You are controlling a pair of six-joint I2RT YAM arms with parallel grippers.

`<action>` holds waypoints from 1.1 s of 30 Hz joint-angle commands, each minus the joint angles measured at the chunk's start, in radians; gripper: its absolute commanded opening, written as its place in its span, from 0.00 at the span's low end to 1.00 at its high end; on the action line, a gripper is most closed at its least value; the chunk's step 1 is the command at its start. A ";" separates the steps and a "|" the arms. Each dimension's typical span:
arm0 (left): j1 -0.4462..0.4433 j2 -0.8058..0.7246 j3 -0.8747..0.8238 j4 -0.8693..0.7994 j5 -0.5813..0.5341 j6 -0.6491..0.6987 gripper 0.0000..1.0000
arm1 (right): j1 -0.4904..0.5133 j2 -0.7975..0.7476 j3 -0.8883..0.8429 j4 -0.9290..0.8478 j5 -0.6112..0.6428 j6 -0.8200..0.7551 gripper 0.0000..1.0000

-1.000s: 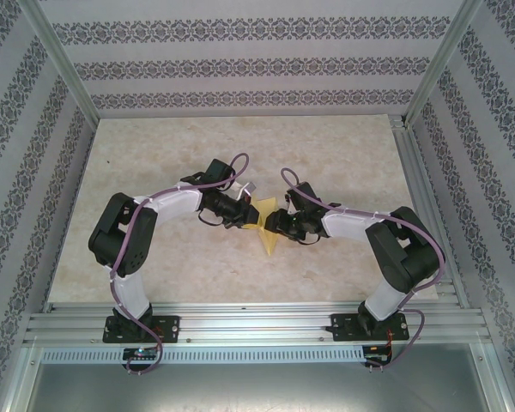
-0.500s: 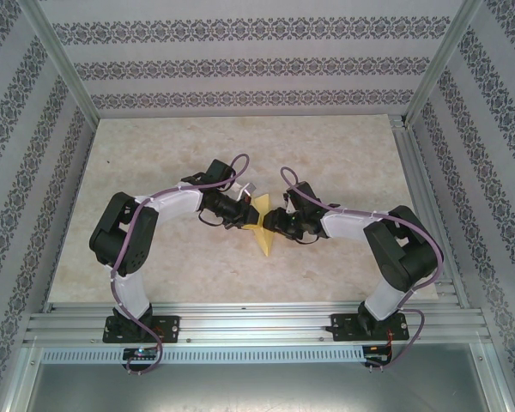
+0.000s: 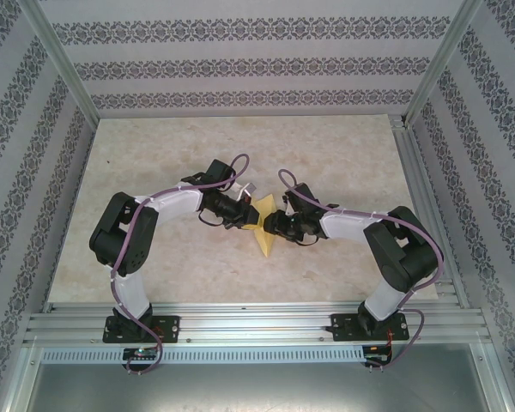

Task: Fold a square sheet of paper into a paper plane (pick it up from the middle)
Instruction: Fold the wing for the fifth time at the center of the table.

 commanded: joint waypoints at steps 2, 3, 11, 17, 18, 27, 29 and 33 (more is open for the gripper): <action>-0.006 -0.010 0.017 0.030 0.012 0.001 0.05 | 0.010 0.019 0.033 0.021 -0.002 -0.011 0.44; -0.006 -0.010 0.016 0.030 0.012 0.001 0.05 | 0.011 0.021 0.035 0.023 -0.008 -0.009 0.44; -0.008 -0.013 0.017 0.030 0.013 0.001 0.05 | 0.009 0.032 0.026 0.084 -0.046 0.008 0.41; -0.007 -0.018 0.022 0.030 0.013 0.001 0.05 | 0.003 0.049 0.009 0.153 -0.098 0.026 0.39; -0.007 -0.019 0.022 0.030 0.013 -0.001 0.05 | 0.001 0.055 0.009 0.161 -0.110 0.026 0.40; -0.008 0.024 0.036 0.062 -0.015 -0.035 0.05 | -0.088 -0.113 -0.073 0.021 -0.032 -0.056 0.53; -0.008 0.039 0.039 0.094 -0.017 -0.066 0.05 | -0.109 -0.148 -0.096 -0.010 -0.034 -0.072 0.53; -0.009 0.054 0.055 0.128 -0.037 -0.120 0.06 | -0.116 -0.239 -0.149 -0.008 -0.032 -0.106 0.54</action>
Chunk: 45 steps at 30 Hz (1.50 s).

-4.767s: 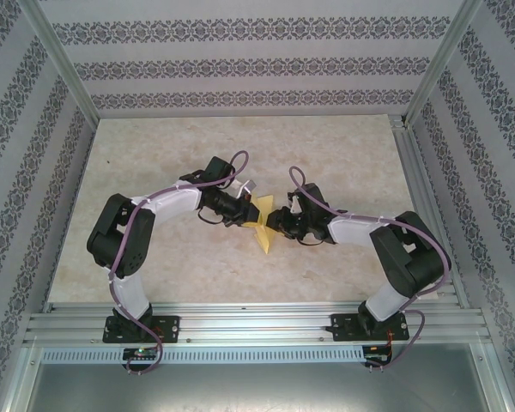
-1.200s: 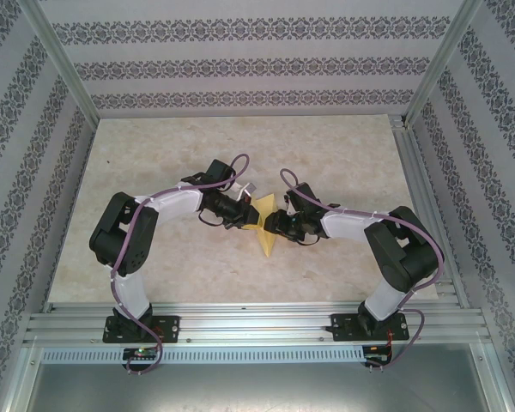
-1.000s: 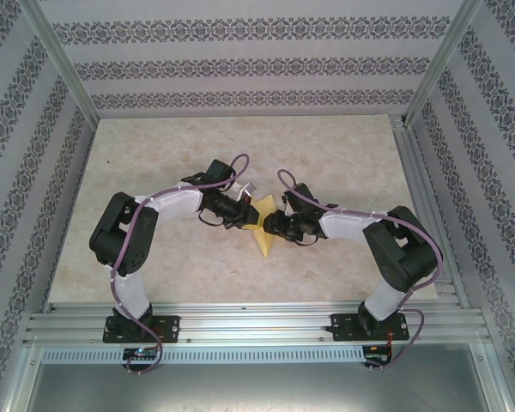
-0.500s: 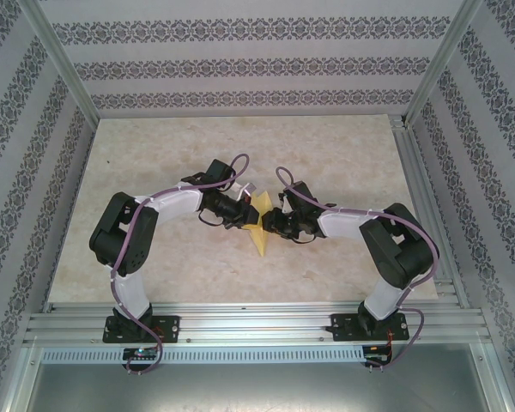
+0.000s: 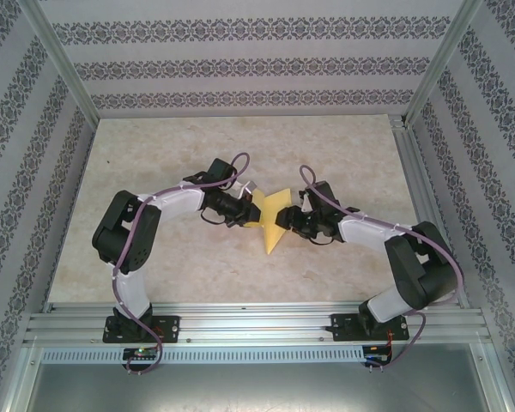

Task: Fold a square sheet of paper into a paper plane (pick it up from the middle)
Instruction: Fold the wing for the fifth time at the center of the table.

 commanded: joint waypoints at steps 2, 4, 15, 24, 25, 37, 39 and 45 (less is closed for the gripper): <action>-0.011 0.019 0.035 0.101 -0.021 -0.096 0.06 | 0.002 -0.088 -0.047 -0.020 0.019 -0.063 0.52; -0.017 0.012 0.037 0.104 -0.042 -0.118 0.06 | 0.007 -0.122 -0.050 -0.060 0.053 -0.092 0.53; -0.044 -0.064 0.003 0.111 -0.132 -0.222 0.06 | 0.159 -0.253 -0.048 -0.064 0.290 -0.284 0.42; -0.052 -0.069 0.042 0.046 -0.166 -0.248 0.06 | 0.247 -0.223 -0.109 0.135 0.322 -0.382 0.42; -0.054 -0.067 0.046 0.044 -0.167 -0.248 0.06 | 0.253 -0.207 -0.104 0.153 0.308 -0.384 0.42; -0.059 -0.064 0.051 0.033 -0.164 -0.244 0.08 | 0.268 -0.024 -0.016 0.214 0.309 -0.418 0.28; -0.059 -0.066 0.055 0.026 -0.170 -0.243 0.10 | 0.267 -0.013 -0.006 0.206 0.289 -0.415 0.16; -0.059 -0.070 0.084 -0.016 -0.186 -0.224 0.30 | 0.261 -0.004 -0.011 0.213 0.217 -0.374 0.00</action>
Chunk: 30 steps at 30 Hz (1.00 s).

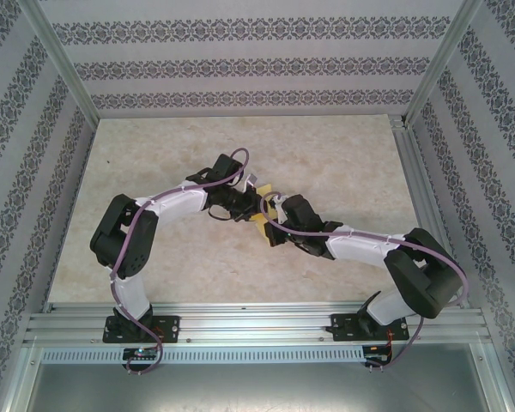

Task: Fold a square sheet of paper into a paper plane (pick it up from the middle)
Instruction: Fold the wing for the fifth time at the center of the table.

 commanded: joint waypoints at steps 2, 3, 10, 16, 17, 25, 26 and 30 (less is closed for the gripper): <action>-0.008 -0.040 0.056 -0.075 -0.042 0.030 0.39 | -0.007 0.010 0.008 0.042 -0.097 0.037 0.00; -0.006 -0.056 0.060 -0.091 -0.060 0.036 0.44 | -0.011 0.010 -0.004 0.066 -0.127 0.051 0.00; 0.009 -0.191 0.053 -0.177 -0.170 0.063 0.69 | -0.038 0.045 -0.092 0.324 -0.456 0.231 0.00; 0.029 -0.282 -0.023 -0.167 -0.236 0.061 0.75 | -0.031 0.140 -0.051 0.156 -0.438 0.194 0.00; 0.031 -0.288 -0.035 -0.162 -0.238 0.060 0.75 | -0.031 0.155 -0.040 0.138 -0.439 0.189 0.00; 0.033 -0.241 -0.098 -0.102 -0.186 0.035 0.70 | -0.024 0.163 0.011 0.004 -0.306 0.111 0.01; 0.033 -0.225 -0.101 -0.095 -0.174 0.023 0.70 | -0.020 0.159 0.009 0.001 -0.288 0.101 0.01; 0.033 -0.156 -0.093 -0.083 -0.148 -0.029 0.68 | 0.014 0.129 -0.005 0.008 -0.180 0.036 0.00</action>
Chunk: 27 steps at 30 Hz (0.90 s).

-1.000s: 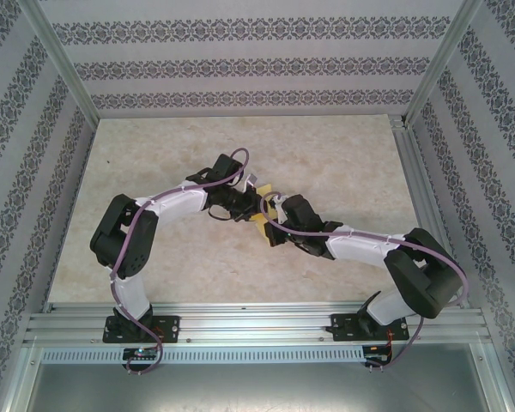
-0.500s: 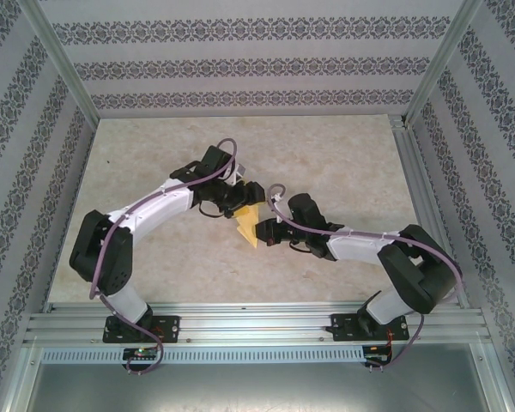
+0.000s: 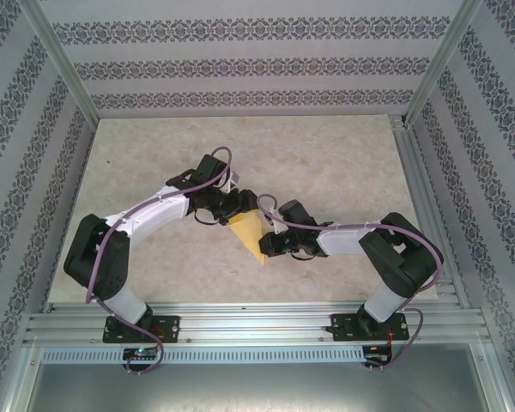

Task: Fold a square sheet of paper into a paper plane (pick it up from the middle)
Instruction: Fold the wing for the fifth time at the center of the table.

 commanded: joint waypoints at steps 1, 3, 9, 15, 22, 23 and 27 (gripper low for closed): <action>0.009 0.048 -0.011 0.072 0.042 -0.065 0.69 | 0.041 -0.041 0.001 -0.013 0.140 -0.096 0.00; 0.008 0.070 -0.026 0.116 0.052 -0.115 0.69 | 0.063 -0.049 -0.006 -0.005 0.186 -0.130 0.00; 0.009 0.133 -0.075 0.207 0.075 -0.203 0.68 | 0.104 -0.046 -0.025 0.020 0.295 -0.170 0.00; 0.008 0.155 -0.087 0.218 0.062 -0.220 0.64 | 0.140 -0.043 -0.026 0.021 0.359 -0.203 0.00; 0.004 0.155 -0.091 0.228 0.070 -0.227 0.60 | 0.158 -0.042 -0.014 -0.001 0.400 -0.214 0.00; 0.002 0.156 -0.090 0.222 0.071 -0.224 0.59 | 0.161 -0.040 -0.008 -0.011 0.402 -0.217 0.00; -0.003 0.167 -0.087 0.209 0.077 -0.210 0.51 | 0.175 -0.032 0.016 -0.044 0.420 -0.234 0.00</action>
